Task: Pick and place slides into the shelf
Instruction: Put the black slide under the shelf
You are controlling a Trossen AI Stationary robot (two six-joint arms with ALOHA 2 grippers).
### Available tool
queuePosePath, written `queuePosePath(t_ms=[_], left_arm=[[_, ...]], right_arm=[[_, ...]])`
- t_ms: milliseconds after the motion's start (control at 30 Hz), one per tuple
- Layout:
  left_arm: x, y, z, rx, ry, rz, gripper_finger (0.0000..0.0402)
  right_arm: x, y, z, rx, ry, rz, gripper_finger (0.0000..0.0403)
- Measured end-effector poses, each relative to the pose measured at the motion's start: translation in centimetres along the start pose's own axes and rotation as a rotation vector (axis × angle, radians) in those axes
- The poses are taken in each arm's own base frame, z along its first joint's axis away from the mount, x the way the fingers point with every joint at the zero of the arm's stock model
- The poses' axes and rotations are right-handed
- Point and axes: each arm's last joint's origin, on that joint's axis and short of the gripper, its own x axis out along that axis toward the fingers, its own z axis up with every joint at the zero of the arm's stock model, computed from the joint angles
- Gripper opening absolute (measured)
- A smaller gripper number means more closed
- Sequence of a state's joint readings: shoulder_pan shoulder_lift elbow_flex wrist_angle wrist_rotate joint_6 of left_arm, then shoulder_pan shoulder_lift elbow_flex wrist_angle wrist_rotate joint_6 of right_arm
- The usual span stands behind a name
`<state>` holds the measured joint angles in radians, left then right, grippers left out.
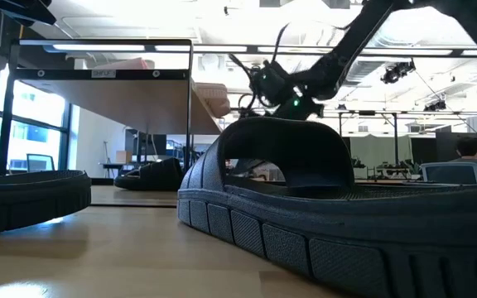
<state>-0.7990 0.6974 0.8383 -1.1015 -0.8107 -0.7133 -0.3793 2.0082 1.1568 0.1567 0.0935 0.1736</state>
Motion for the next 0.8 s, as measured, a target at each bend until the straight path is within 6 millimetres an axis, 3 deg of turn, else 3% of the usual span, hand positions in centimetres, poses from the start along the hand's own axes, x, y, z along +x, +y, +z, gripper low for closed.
queuePosePath(t_ms=[233,400,633,800], left_arm=[[0.0,0.0,0.0,-0.004,0.001,-0.002,0.0156],[0.0,-0.1,0.0,-0.014,0.014,-0.028,0.0156],[0.0,-0.6,0.2,-0.046,0.044,-0.124,0.0156],[0.1,-1.0,0.3,-0.048,0.062,-0.150,0.0156]], right_arm=[[-3.7,1.0,0.8,-0.092,0.093,-0.109,0.0000],[-7.5,3.1,1.3,-0.212,0.141,-0.107,0.0000],[-14.9,8.6,2.2,-0.487,0.021,-0.057,0.0000],[-20.0,13.5,1.1,-0.723,-0.098,0.101,0.0000]])
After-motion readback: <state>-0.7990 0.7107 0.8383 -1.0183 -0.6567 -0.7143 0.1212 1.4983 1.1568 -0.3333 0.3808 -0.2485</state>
